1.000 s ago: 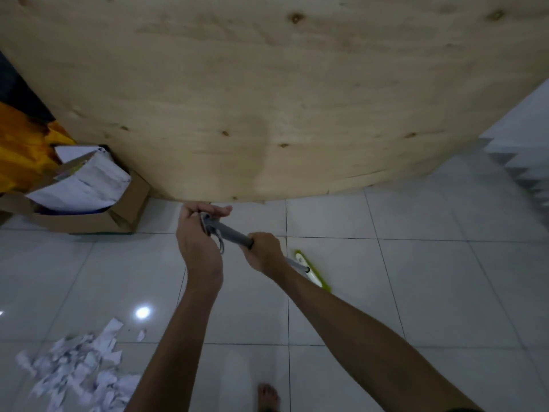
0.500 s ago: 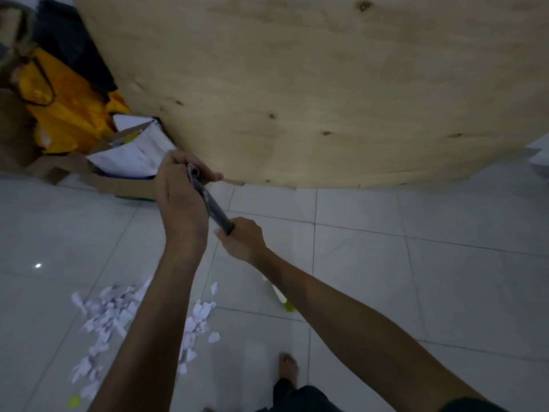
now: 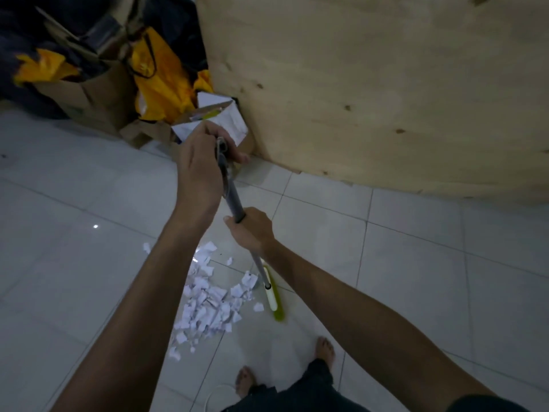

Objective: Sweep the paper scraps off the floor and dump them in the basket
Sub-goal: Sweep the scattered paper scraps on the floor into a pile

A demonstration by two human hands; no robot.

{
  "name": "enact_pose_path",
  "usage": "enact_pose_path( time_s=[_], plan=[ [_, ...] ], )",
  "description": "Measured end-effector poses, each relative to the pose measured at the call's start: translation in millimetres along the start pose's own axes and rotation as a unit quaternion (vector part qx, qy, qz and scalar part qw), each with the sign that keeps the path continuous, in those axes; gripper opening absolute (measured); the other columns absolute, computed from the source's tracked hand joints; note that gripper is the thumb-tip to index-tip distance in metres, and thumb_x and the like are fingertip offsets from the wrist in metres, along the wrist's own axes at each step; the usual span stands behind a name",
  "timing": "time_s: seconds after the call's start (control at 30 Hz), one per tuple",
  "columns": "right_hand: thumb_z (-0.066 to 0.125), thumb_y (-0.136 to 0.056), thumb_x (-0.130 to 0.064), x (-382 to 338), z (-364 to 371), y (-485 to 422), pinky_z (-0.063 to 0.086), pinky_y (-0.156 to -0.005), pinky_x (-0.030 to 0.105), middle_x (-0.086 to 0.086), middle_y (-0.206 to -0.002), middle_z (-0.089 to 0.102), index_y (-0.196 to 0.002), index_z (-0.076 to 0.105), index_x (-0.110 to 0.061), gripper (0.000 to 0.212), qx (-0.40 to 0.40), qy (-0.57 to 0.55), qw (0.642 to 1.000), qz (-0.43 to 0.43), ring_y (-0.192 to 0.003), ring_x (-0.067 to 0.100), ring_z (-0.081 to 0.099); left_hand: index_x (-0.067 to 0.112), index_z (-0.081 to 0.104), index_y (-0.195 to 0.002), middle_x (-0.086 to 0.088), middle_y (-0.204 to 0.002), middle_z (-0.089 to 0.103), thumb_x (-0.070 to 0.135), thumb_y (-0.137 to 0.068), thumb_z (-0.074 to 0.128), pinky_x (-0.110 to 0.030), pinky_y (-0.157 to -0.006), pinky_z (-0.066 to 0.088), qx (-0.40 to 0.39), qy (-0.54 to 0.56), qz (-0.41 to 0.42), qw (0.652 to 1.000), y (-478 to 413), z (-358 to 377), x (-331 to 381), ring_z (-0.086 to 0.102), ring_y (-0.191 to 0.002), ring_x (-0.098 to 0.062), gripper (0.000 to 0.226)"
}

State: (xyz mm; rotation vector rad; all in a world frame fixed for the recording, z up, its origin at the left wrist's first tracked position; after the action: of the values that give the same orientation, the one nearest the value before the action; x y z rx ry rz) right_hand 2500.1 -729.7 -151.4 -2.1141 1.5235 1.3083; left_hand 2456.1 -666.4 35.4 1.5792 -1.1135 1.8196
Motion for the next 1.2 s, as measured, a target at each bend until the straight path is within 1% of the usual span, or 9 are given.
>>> enact_pose_path(
  time_s=[0.13,0.27,0.4,0.57,0.7,0.83,0.93,1.03,1.2],
  plan=[
    [0.056,-0.091,-0.039,-24,36,13,0.046,-0.065,0.028,0.003,-0.077,0.060,-0.099,0.066,-0.009,0.033,-0.010,-0.012,1.000,-0.013,-0.070,0.021,0.058,0.013,0.046,-0.067,-0.006,-0.059,0.054,-0.005,-0.093,0.022,-0.019,-0.059,0.049,0.030,0.009,-0.010,0.999,8,-42,3,0.057,-0.053,-0.008,0.039],
    [0.056,-0.091,-0.038,-40,57,21,0.046,-0.066,0.028,0.002,-0.079,0.060,-0.103,0.066,-0.009,0.033,-0.015,-0.024,1.000,-0.012,-0.071,0.020,0.058,0.014,0.046,-0.069,-0.011,-0.063,0.050,-0.005,-0.093,0.020,-0.019,-0.061,0.051,0.029,0.020,-0.008,0.999,12,-65,8,0.056,-0.052,-0.006,0.040],
    [0.057,-0.091,-0.039,-47,67,26,0.043,-0.061,0.026,0.001,-0.079,0.061,-0.104,0.065,-0.010,0.034,-0.016,-0.039,0.999,0.004,-0.070,0.018,0.059,0.015,0.047,-0.069,0.004,-0.055,0.055,0.006,-0.085,0.026,-0.018,-0.059,0.049,-0.004,0.020,0.013,1.000,13,-68,14,0.056,-0.053,-0.005,0.028],
    [0.060,-0.089,-0.035,-44,61,26,0.038,-0.049,0.020,-0.006,-0.061,0.051,-0.073,0.053,-0.016,0.026,-0.022,-0.064,0.998,0.020,-0.053,0.010,0.050,0.017,0.050,-0.068,0.006,-0.052,0.060,0.013,-0.084,0.027,-0.040,-0.067,0.050,-0.032,-0.008,0.023,0.999,10,-58,13,0.058,-0.058,-0.012,0.029],
    [0.062,-0.088,-0.032,-49,47,28,0.042,-0.057,0.025,-0.006,-0.059,0.050,-0.060,0.044,-0.023,0.034,-0.027,-0.055,0.998,-0.009,-0.055,0.012,0.051,0.015,0.051,-0.068,0.004,-0.050,0.058,0.013,-0.084,0.028,-0.031,-0.062,0.049,-0.027,0.015,0.030,0.999,7,-51,20,0.059,-0.053,-0.009,0.029],
    [0.062,-0.088,-0.036,-62,24,26,0.043,-0.054,0.020,-0.008,-0.059,0.051,-0.073,0.053,-0.017,0.025,-0.022,-0.007,0.998,-0.065,-0.057,0.011,0.054,0.013,0.051,-0.068,0.003,-0.050,0.058,0.011,-0.081,0.028,-0.026,-0.061,0.050,-0.022,0.036,0.034,0.999,-1,-49,41,0.058,-0.053,-0.012,0.026],
    [0.061,-0.088,-0.036,-72,4,21,0.045,-0.057,0.022,-0.010,-0.059,0.049,-0.083,0.060,-0.017,0.020,-0.017,0.036,0.993,-0.114,-0.059,0.011,0.055,0.012,0.050,-0.069,0.002,-0.051,0.057,0.014,-0.081,0.030,-0.035,-0.066,0.050,-0.021,0.076,0.037,0.996,-8,-50,51,0.057,-0.056,-0.018,0.024],
    [0.060,-0.089,-0.035,-73,-8,11,0.038,-0.054,0.019,-0.011,-0.058,0.047,-0.094,0.067,-0.010,0.027,-0.013,0.085,0.985,-0.150,-0.057,0.009,0.050,0.012,0.051,-0.070,0.000,-0.053,0.060,0.017,-0.082,0.030,-0.046,-0.074,0.049,0.010,0.075,0.040,0.996,-13,-55,45,0.058,-0.060,-0.023,0.024],
    [0.058,-0.091,-0.034,-58,-7,-9,0.047,-0.060,0.027,0.004,-0.079,0.066,-0.100,0.068,-0.009,0.029,-0.020,0.155,0.976,-0.154,-0.069,0.019,0.060,0.009,0.049,-0.070,0.000,-0.056,0.064,0.018,-0.080,0.030,-0.035,-0.079,0.053,0.060,0.148,-0.027,0.987,-9,-61,-1,0.063,-0.068,-0.022,0.023]
  ],
)
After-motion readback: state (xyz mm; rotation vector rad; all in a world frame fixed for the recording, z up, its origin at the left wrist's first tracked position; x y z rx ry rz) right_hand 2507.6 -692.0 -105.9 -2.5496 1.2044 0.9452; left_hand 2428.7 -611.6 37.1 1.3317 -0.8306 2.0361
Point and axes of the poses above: each hand's wrist, its own y-axis away from the middle knuckle, its own z-axis out of the palm, x = y × z, the point moved 7 cm from there along -y, towards the middle knuckle
